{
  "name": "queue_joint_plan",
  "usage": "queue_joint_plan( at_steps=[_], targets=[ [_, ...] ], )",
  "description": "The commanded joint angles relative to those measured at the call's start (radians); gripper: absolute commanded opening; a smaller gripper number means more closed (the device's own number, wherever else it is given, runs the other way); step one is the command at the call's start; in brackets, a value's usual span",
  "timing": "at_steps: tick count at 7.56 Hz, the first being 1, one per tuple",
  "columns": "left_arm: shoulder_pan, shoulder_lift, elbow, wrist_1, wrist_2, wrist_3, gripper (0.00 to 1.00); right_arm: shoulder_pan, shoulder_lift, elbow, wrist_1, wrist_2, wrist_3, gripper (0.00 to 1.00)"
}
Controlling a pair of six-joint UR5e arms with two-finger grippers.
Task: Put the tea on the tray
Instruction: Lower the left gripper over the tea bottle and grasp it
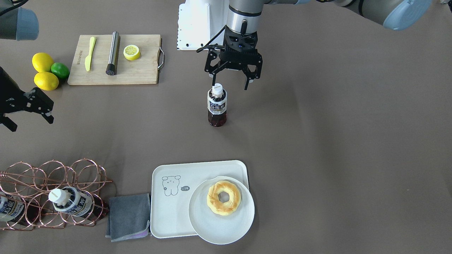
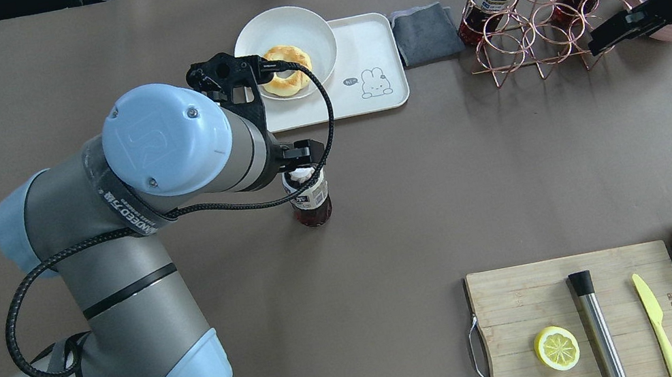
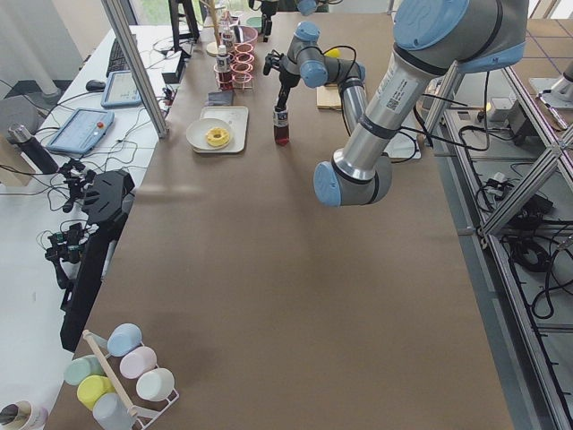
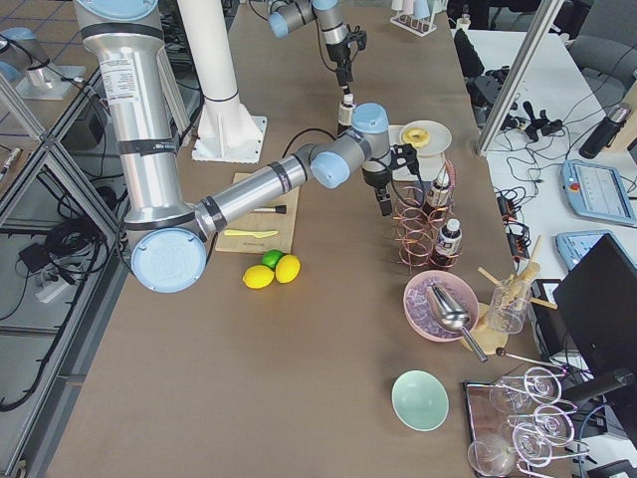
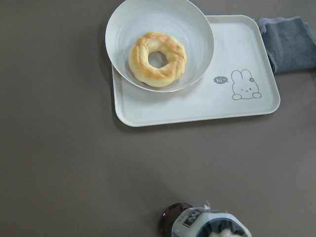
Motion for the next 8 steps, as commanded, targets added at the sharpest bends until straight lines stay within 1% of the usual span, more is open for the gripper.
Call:
queue_joint_plan(
  at_steps=[1, 2, 3, 5, 7, 8],
  targets=[
    [0.021, -0.015, 0.003, 0.002, 0.03, -0.021, 0.99, 0.039, -0.06, 0.0, 0.066, 0.047, -0.029, 1.0],
    [0.035, -0.014, 0.004, 0.003, 0.092, -0.043, 0.99, 0.044, -0.06, 0.0, 0.066, 0.055, -0.031, 1.0],
    [0.076, -0.015, 0.012, 0.012, 0.171, -0.058, 0.99, 0.044, -0.06, 0.0, 0.066, 0.055, -0.029, 1.0],
    [0.099, -0.018, 0.015, 0.019, 0.211, -0.061, 0.98, 0.044, -0.06, 0.0, 0.067, 0.055, -0.029, 1.0],
    [0.113, -0.021, 0.014, 0.017, 0.228, -0.073, 0.96, 0.044, -0.06, 0.0, 0.067, 0.055, -0.029, 1.0],
    [0.133, -0.021, 0.018, 0.019, 0.272, -0.095, 0.93, 0.044, -0.06, 0.001, 0.067, 0.053, -0.029, 1.0]
  ],
)
